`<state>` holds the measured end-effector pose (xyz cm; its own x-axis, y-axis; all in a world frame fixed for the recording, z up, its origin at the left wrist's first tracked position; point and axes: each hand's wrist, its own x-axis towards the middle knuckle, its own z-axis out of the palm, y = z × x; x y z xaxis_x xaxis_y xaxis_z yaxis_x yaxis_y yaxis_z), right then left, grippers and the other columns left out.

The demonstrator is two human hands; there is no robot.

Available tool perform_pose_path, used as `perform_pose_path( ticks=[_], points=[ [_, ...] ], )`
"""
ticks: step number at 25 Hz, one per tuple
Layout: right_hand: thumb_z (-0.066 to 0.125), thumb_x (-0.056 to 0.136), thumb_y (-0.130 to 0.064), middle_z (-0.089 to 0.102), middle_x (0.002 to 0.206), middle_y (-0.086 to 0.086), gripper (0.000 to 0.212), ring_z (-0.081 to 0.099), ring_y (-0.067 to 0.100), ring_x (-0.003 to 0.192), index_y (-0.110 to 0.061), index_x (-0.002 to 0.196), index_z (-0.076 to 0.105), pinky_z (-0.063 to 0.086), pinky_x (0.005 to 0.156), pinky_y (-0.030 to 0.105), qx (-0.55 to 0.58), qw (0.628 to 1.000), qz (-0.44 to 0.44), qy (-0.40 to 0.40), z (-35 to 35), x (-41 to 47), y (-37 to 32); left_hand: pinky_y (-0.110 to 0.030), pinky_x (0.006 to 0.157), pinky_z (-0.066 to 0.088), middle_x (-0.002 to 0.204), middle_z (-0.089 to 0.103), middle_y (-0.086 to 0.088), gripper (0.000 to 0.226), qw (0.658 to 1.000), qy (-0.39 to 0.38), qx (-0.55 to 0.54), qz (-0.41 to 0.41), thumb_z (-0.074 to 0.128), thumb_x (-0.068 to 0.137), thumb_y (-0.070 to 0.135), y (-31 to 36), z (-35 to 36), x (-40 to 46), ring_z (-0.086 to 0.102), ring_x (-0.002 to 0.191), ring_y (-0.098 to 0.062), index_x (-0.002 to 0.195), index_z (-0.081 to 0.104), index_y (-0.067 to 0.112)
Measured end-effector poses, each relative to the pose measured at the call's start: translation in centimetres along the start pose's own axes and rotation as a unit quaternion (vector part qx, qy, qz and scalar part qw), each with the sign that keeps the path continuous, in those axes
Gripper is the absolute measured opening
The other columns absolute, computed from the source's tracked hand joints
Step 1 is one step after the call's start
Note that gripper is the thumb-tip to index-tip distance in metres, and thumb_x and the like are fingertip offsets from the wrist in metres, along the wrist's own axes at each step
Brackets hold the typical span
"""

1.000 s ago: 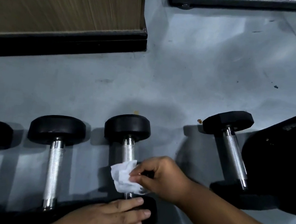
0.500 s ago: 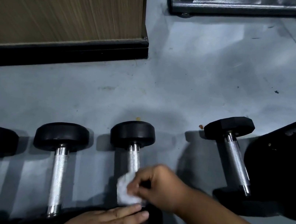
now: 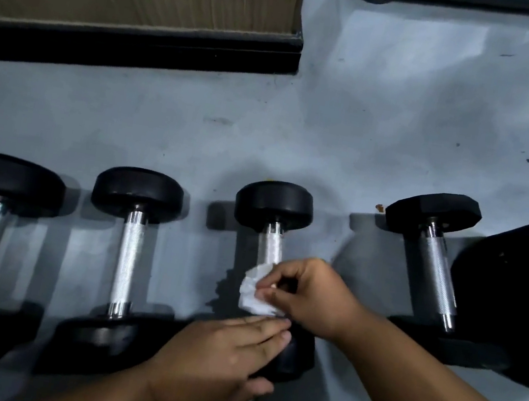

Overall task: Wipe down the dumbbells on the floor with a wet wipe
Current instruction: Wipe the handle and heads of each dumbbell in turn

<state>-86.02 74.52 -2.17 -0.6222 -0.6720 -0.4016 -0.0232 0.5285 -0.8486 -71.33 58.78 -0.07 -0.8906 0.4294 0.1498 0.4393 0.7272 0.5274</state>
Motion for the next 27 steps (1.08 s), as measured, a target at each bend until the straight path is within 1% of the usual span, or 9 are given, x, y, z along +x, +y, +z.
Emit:
perform_pose_path(
  ticks=[3,6,10,14,17,20,22,24,27],
  points=[
    [0.084,0.083,-0.019,0.078,0.081,-0.009,0.004,0.074,0.009,0.079,-0.023,0.085,0.081,0.059,0.081,0.033,-0.034,0.999,-0.002,-0.018,-0.2,-0.4,-0.2,-0.026,0.103,0.049,0.139,0.063,-0.002,0.058,1.0,0.009,0.012,-0.021,0.061,0.087,0.049,0.5,0.4,0.4,0.06,0.126,-0.013,0.131,0.067,0.012],
    [0.082,0.085,-0.022,0.078,0.083,-0.014,0.004,0.072,-0.001,0.078,-0.025,0.088,0.082,0.059,0.08,0.027,-0.052,0.997,-0.017,0.05,-1.1,1.7,-0.8,-0.026,0.099,0.052,0.137,0.064,0.001,0.059,0.999,0.006,0.007,-0.047,0.064,0.084,0.054,0.7,0.0,0.1,0.061,0.123,-0.009,0.129,0.069,0.016],
    [0.083,0.085,-0.019,0.078,0.082,-0.007,0.006,0.072,0.004,0.076,-0.024,0.088,0.081,0.06,0.08,0.03,0.041,0.993,0.009,0.114,-0.7,2.0,-0.5,-0.027,0.083,0.06,0.129,0.069,0.002,0.059,0.997,0.021,0.027,-0.065,0.067,0.08,0.054,0.7,-0.5,-1.0,0.068,0.112,-0.009,0.124,0.072,0.016],
    [0.084,0.084,-0.018,0.078,0.083,-0.006,0.005,0.074,0.015,0.081,-0.022,0.086,0.082,0.057,0.081,0.028,0.023,0.999,0.015,0.033,0.2,-1.6,0.4,-0.027,0.087,0.059,0.128,0.07,-0.001,0.056,0.995,0.021,0.078,-0.055,0.059,0.083,0.049,1.2,0.3,-1.3,0.07,0.111,-0.014,0.126,0.07,0.014],
    [0.083,0.085,-0.019,0.078,0.083,-0.013,0.005,0.071,-0.002,0.075,-0.022,0.088,0.082,0.056,0.077,0.019,-0.037,0.998,-0.007,0.04,-0.8,-0.7,-0.2,-0.031,0.085,0.061,0.129,0.069,-0.004,0.055,0.991,0.023,0.117,-0.056,0.056,0.084,0.047,2.0,1.2,-0.5,0.07,0.112,-0.018,0.122,0.073,0.012],
    [0.081,0.087,-0.023,0.074,0.075,-0.016,0.003,0.069,-0.002,0.07,-0.025,0.088,0.08,0.061,0.074,0.033,-0.027,0.993,-0.004,0.117,-2.0,2.2,-0.8,-0.035,0.074,0.063,0.129,0.069,-0.01,0.046,0.984,0.037,0.168,-0.037,0.058,0.088,0.038,2.9,2.2,0.5,0.071,0.11,-0.024,0.122,0.072,0.011],
    [0.081,0.087,-0.022,0.076,0.078,-0.014,0.004,0.072,0.003,0.075,-0.025,0.088,0.079,0.062,0.077,0.039,-0.002,0.99,0.004,0.14,-2.5,3.1,-0.6,-0.037,0.076,0.062,0.132,0.066,-0.015,0.035,0.977,0.063,0.205,-0.02,0.061,0.093,0.025,3.5,3.0,1.0,0.068,0.115,-0.029,0.124,0.067,0.009],
    [0.081,0.086,-0.017,0.077,0.083,-0.01,0.008,0.071,0.004,0.079,-0.025,0.087,0.08,0.06,0.081,0.038,0.021,0.992,0.003,0.124,-2.5,1.9,0.1,-0.035,0.083,0.061,0.135,0.063,-0.016,0.025,0.971,0.091,0.222,-0.011,0.053,0.099,0.013,3.9,3.5,0.8,0.064,0.121,-0.029,0.122,0.063,0.011],
    [0.081,0.086,-0.012,0.079,0.087,-0.005,0.008,0.073,0.009,0.084,-0.019,0.088,0.081,0.059,0.087,0.035,0.059,0.998,0.011,0.031,-1.9,-1.6,1.1,-0.034,0.09,0.058,0.138,0.061,-0.014,0.03,0.972,0.101,0.214,-0.016,0.044,0.103,0.01,3.6,3.4,0.4,0.061,0.126,-0.028,0.121,0.068,0.014]
  ],
)
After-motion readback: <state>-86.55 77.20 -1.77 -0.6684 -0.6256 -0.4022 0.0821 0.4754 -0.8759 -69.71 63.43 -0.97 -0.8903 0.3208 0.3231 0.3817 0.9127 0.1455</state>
